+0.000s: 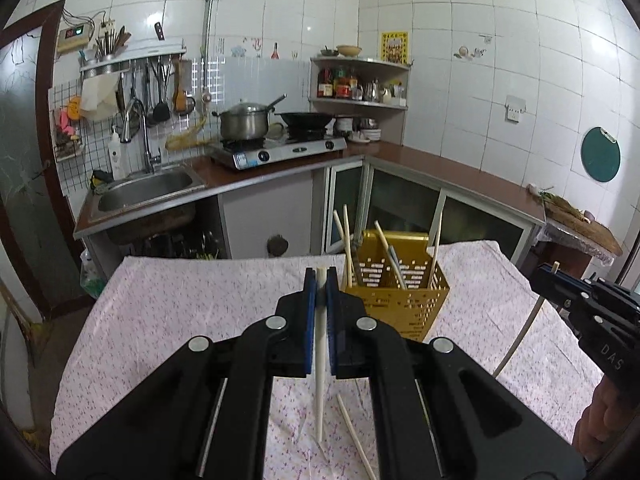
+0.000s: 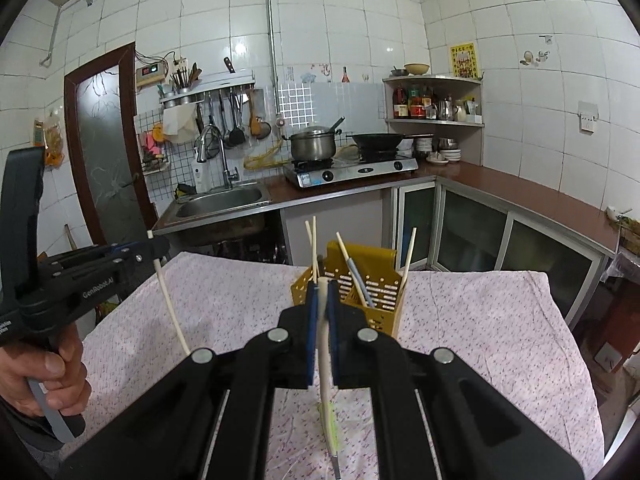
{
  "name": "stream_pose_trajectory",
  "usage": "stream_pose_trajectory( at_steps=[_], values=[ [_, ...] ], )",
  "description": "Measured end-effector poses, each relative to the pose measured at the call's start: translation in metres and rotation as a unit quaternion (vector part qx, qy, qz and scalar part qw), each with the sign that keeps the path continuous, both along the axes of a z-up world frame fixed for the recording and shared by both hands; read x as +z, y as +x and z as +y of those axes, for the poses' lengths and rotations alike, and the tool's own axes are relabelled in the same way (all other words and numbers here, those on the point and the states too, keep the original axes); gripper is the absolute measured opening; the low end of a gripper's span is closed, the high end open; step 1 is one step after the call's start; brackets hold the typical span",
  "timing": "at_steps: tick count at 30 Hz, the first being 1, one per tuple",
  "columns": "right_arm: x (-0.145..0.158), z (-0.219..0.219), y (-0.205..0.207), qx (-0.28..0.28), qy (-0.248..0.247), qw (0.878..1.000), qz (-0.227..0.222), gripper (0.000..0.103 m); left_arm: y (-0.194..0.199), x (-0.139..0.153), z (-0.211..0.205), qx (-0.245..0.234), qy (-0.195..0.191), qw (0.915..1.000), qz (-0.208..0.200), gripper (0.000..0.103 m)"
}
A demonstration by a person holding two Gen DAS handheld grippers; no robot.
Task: Organize utensils
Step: 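Lift both held chopsticks and carry them above the yellow holder, then lower the left chopstick into the holder while the right gripper lowers its chopstick in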
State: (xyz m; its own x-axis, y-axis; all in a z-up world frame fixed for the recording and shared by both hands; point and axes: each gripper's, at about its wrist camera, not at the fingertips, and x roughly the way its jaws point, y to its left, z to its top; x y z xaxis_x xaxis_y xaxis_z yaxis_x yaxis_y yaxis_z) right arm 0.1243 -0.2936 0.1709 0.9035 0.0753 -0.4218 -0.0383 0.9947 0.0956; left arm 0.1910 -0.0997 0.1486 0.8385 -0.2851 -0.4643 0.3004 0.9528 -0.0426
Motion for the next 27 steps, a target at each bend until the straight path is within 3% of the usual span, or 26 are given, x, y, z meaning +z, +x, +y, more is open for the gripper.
stream_pose_trajectory(
  at_steps=[21, 27],
  values=[
    [0.041, -0.013, 0.004, -0.010, -0.014, 0.999, -0.038, 0.005, 0.002, 0.041, -0.017, -0.024, -0.024, 0.9983, -0.047, 0.004],
    [0.055, -0.016, 0.008, -0.013, -0.019, 0.998, -0.050, 0.005, 0.004, 0.054, -0.030, -0.033, -0.012, 0.9976, -0.060, 0.004]
  ],
)
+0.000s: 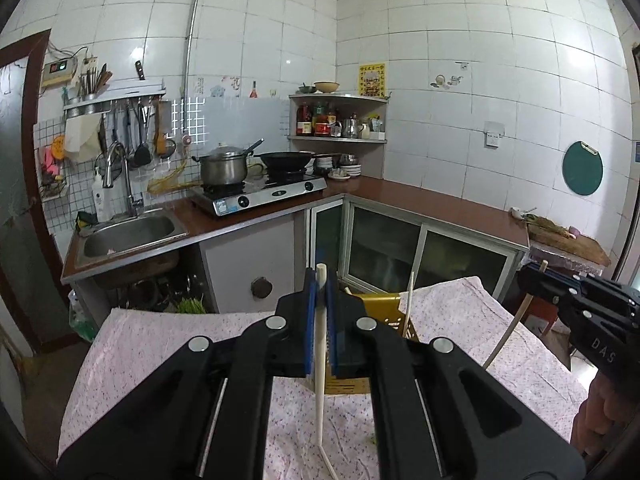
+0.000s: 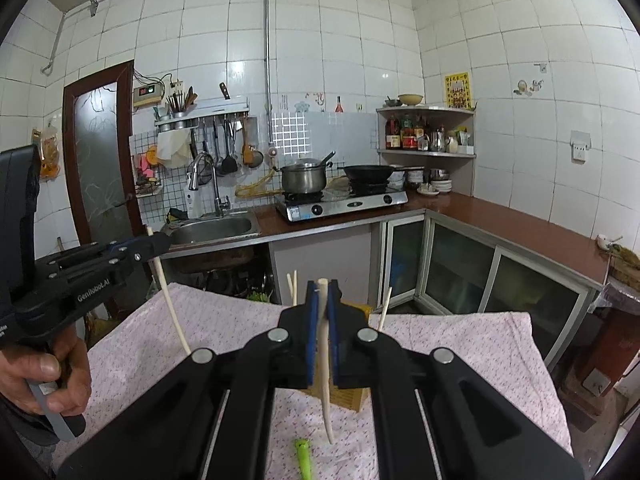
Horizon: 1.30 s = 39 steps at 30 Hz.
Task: Organize utensils
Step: 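Lower the left chopstick into the holder while the right gripper lowers its chopstick in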
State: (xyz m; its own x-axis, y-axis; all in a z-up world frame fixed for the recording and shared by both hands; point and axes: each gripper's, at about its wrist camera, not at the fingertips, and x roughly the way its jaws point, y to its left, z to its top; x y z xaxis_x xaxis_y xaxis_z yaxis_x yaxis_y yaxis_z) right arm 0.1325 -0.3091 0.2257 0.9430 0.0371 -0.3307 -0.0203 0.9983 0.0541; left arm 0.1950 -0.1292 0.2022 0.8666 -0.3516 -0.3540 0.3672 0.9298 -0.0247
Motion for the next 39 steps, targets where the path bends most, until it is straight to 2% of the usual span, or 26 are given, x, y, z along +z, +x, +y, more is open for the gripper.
stream_pose_trajectory(
  at_steps=[5, 13, 16, 20, 26, 39],
  values=[
    [0.020, 0.000, 0.004, 0.001, -0.010, 1.000, -0.019, 0.005, 0.003, 0.024, -0.007, -0.020, -0.015, 0.9996, -0.013, 0.004],
    [0.054, 0.000, 0.027, -0.005, -0.027, 0.999, -0.043, 0.005, 0.018, 0.065, -0.027, -0.037, -0.023, 0.9975, -0.055, 0.003],
    [0.062, 0.000, 0.039, -0.008, -0.028, 0.998, -0.046, 0.005, 0.035, 0.073, -0.037, -0.021, -0.022, 0.9972, -0.069, 0.004],
    [0.065, -0.001, 0.055, -0.011, -0.035, 0.998, -0.048, 0.005, 0.065, 0.069, -0.043, -0.020, -0.041, 0.9974, -0.056, 0.004],
    [0.054, -0.006, 0.083, -0.009, -0.032, 0.999, -0.038, 0.005, 0.103, 0.045, -0.054, -0.016, -0.038, 0.9986, -0.034, 0.004],
    [0.019, -0.020, 0.135, -0.004, -0.018, 1.000, -0.007, 0.005, 0.150, 0.004, -0.065, -0.024, -0.039, 0.9989, 0.001, 0.004]
  ],
)
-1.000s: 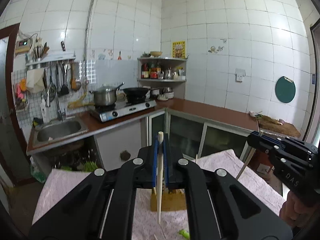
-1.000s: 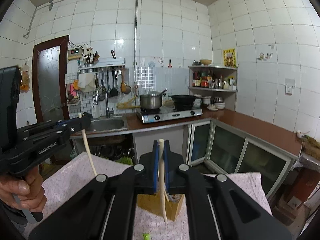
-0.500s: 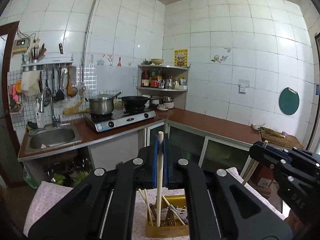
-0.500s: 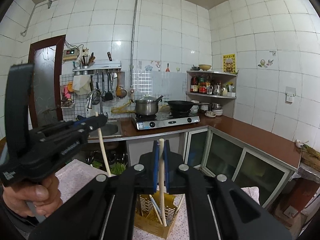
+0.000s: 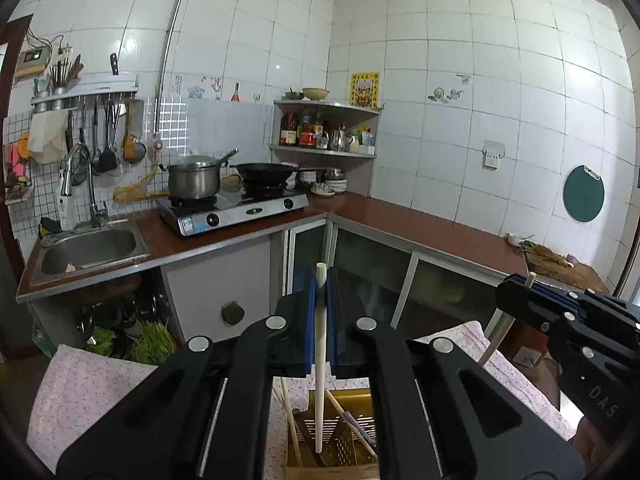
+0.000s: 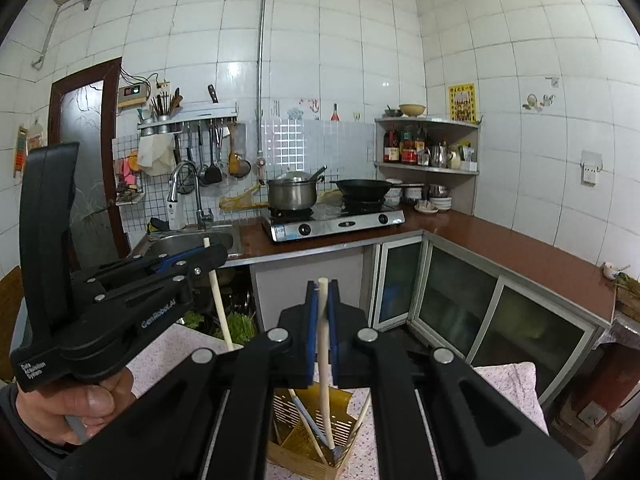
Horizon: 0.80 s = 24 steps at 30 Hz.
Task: Organize utensils
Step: 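Lower the left chopstick into the holder while the right gripper lowers its chopstick in, then open both grippers and move them back to the green-handled fork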
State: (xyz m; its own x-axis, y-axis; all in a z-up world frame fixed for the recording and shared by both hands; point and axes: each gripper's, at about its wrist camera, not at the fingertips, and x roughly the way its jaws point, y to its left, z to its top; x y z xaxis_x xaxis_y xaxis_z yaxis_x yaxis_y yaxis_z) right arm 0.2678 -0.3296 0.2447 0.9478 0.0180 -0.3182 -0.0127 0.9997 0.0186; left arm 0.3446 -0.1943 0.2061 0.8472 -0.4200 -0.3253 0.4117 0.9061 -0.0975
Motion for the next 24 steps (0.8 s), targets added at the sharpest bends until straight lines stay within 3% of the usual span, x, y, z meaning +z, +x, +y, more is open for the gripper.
stream_pose_trajectory(
  at_steps=[13, 20, 22, 23, 24],
  values=[
    [-0.035, -0.008, 0.028, -0.005, 0.005, 0.999, 0.049, 0.005, 0.025, -0.035, 0.000, 0.008, 0.020, 0.9976, 0.066, 0.004],
    [-0.069, -0.014, 0.060, -0.011, 0.013, 0.993, 0.120, 0.006, 0.041, -0.063, -0.004, 0.020, 0.046, 0.9912, 0.122, 0.004],
    [-0.078, -0.016, 0.068, -0.014, 0.022, 0.992, 0.126, 0.007, 0.048, -0.073, -0.004, 0.022, 0.045, 0.9886, 0.142, 0.015],
    [-0.079, -0.016, 0.068, -0.010, 0.029, 0.992, 0.122, 0.007, 0.051, -0.076, -0.003, 0.023, 0.043, 0.9878, 0.148, 0.027],
    [-0.079, -0.016, 0.067, -0.008, 0.034, 0.992, 0.118, 0.007, 0.051, -0.077, -0.002, 0.026, 0.042, 0.9878, 0.148, 0.029]
  ],
)
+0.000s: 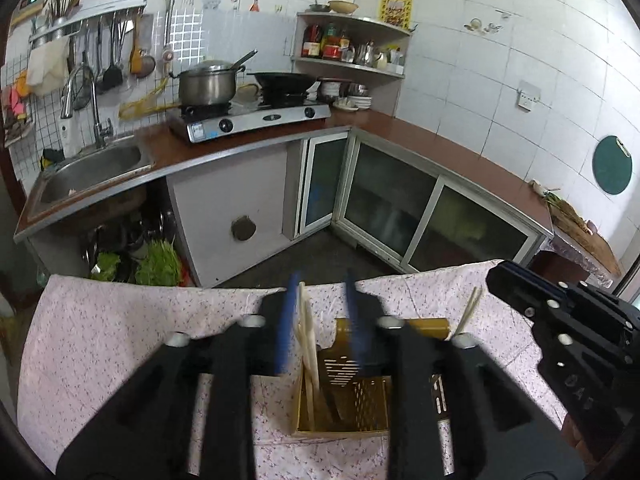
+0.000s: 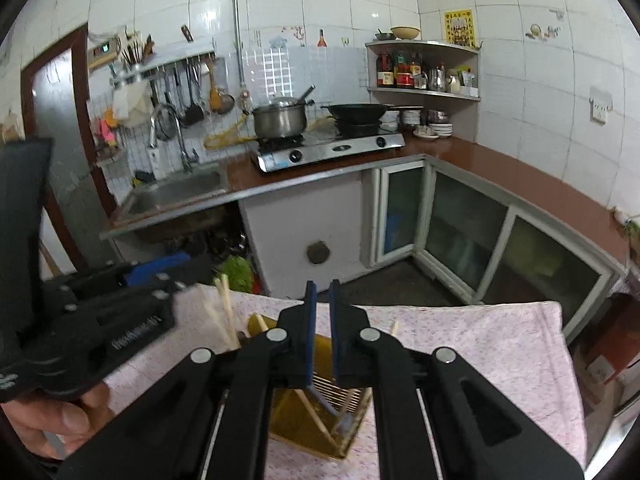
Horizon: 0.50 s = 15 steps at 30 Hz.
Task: Organize utensils
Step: 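Open both grippers and move them back to the green-handled fork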
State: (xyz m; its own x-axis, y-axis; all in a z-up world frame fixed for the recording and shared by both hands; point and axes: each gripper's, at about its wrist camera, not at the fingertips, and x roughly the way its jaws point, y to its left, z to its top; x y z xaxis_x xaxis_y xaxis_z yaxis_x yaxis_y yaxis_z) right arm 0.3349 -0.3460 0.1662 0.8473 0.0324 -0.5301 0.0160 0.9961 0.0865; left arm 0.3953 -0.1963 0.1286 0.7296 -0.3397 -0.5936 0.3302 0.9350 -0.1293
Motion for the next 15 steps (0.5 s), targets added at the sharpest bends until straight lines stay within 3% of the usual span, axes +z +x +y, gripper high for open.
stream_pose_trajectory(
  at_steps=[7, 11, 15],
  values=[
    [0.018, -0.011, -0.022, -0.013, 0.002, 0.999, -0.043, 0.007, -0.013, 0.012, 0.025, 0.021, -0.011, 0.9992, -0.032, 0.033],
    [0.019, -0.014, -0.039, -0.024, -0.016, 0.999, -0.046, 0.007, -0.037, 0.012, 0.036, 0.032, 0.013, 0.9976, -0.059, 0.042],
    [0.014, -0.015, -0.057, -0.024, -0.012, 0.999, -0.041, 0.008, -0.063, 0.003, 0.044, 0.028, 0.025, 0.9975, -0.059, 0.044]
  ],
)
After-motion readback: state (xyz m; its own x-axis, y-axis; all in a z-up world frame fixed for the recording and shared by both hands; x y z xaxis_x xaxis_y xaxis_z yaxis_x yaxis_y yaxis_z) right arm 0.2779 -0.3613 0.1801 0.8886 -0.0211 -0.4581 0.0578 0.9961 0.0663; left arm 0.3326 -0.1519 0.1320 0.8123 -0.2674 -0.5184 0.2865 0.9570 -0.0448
